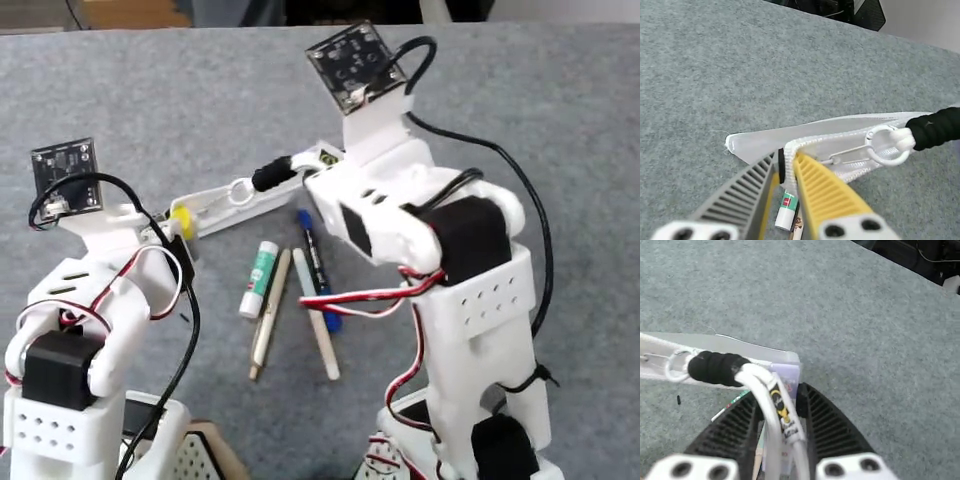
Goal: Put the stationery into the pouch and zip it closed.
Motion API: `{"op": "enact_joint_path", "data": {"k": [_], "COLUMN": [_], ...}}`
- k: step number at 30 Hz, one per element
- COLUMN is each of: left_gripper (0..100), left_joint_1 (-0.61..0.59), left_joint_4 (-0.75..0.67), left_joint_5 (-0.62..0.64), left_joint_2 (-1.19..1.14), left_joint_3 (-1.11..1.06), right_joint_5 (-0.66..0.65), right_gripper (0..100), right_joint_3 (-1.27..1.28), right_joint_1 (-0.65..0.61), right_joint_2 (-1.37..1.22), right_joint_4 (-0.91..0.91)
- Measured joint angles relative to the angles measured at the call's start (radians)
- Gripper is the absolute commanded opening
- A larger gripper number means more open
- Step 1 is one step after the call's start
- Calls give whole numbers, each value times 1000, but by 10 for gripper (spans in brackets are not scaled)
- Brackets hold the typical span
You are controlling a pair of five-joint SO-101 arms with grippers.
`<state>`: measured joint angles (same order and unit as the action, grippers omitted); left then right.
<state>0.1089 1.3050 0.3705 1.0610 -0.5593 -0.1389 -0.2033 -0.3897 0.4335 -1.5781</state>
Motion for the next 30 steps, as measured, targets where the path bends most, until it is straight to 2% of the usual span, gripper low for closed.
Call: {"op": "enact_joint_path", "data": {"k": [14, 30], "left_gripper": [29, 29], "left_joint_1": [0, 0], "left_joint_4": [0, 0], "left_joint_5": [0, 0], "left_joint_2": [0, 0], "left_joint_3": [0, 0], "right_joint_5": [0, 0], "right_gripper": [12, 12], "right_joint_3": [0, 0], "right_joint_1": [180, 304], "right_joint_2": [0, 0], "right_joint_4": [0, 0]}}
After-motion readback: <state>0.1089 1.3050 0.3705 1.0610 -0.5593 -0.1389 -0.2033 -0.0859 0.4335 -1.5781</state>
